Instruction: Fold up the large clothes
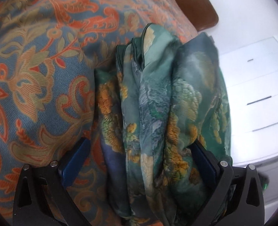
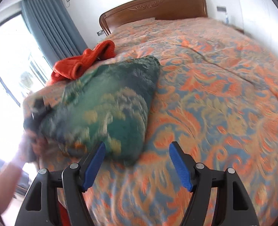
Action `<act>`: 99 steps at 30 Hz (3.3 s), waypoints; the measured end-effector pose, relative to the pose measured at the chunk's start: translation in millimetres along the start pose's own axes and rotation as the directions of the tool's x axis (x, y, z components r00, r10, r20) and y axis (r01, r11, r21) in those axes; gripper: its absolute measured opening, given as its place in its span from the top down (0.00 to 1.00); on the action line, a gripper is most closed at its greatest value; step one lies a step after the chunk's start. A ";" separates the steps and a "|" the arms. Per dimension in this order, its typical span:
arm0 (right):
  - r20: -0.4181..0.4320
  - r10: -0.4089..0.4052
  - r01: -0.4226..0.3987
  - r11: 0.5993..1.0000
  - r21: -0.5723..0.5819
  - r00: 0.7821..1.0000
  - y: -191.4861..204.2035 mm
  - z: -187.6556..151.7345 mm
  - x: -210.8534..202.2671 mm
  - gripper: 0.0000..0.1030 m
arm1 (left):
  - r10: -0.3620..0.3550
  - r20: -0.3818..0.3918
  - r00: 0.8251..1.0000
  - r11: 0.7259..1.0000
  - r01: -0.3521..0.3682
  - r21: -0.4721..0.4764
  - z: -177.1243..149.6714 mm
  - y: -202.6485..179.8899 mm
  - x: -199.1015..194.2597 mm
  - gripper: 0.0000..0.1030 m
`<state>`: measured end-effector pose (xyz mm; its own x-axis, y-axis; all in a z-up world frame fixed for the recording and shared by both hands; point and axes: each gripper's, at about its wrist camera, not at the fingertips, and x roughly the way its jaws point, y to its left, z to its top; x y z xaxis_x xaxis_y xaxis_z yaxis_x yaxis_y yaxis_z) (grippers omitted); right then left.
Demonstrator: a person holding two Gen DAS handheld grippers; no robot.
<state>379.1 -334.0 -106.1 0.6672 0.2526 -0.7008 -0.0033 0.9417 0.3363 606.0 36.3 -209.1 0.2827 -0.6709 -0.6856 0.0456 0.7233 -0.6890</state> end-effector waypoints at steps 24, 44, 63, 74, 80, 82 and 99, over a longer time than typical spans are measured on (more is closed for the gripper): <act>-0.136 -0.062 0.020 0.955 -0.295 0.989 75.4 64.3 147.1 0.44 | 0.111 0.070 0.991 0.982 -0.120 0.148 -20.0 -91.2 14.0 0.51; 0.298 0.025 0.081 0.937 -0.340 0.954 56.7 177.8 53.9 0.46 | -0.020 0.310 0.951 0.937 -0.090 0.338 79.6 -247.2 -7.2 0.51; 0.008 0.057 -0.057 0.998 0.028 0.998 -143.7 250.2 246.3 0.32 | 0.078 0.183 0.980 0.978 -0.111 0.178 156.8 -180.0 170.3 0.20; 0.214 -0.053 0.103 0.967 -0.231 0.975 -73.9 217.0 92.4 0.22 | 0.200 0.637 0.744 0.723 -0.551 0.416 0.5 -247.0 15.8 0.01; 0.412 -0.165 0.285 0.926 -0.249 0.896 -11.8 144.6 -13.8 0.08 | 0.249 0.686 0.683 0.661 -0.638 0.395 -76.3 -267.3 -2.2 0.00; 0.457 -0.205 0.343 0.907 -0.243 0.865 -6.1 125.9 -34.2 0.01 | 0.269 0.695 0.666 0.662 -0.652 0.369 -98.6 -275.5 -1.9 0.00; 0.395 -0.430 0.516 0.845 -0.140 0.812 27.6 -7.1 -114.3 0.01 | 0.315 0.640 0.700 0.718 -0.618 0.322 -202.3 -288.5 -16.8 0.00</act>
<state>297.5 -335.3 -21.2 0.8373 -0.2878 -0.4650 0.2372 0.9573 -0.1654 394.3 -194.2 -46.4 0.8260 -0.1371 -0.5467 0.1667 0.9860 0.0047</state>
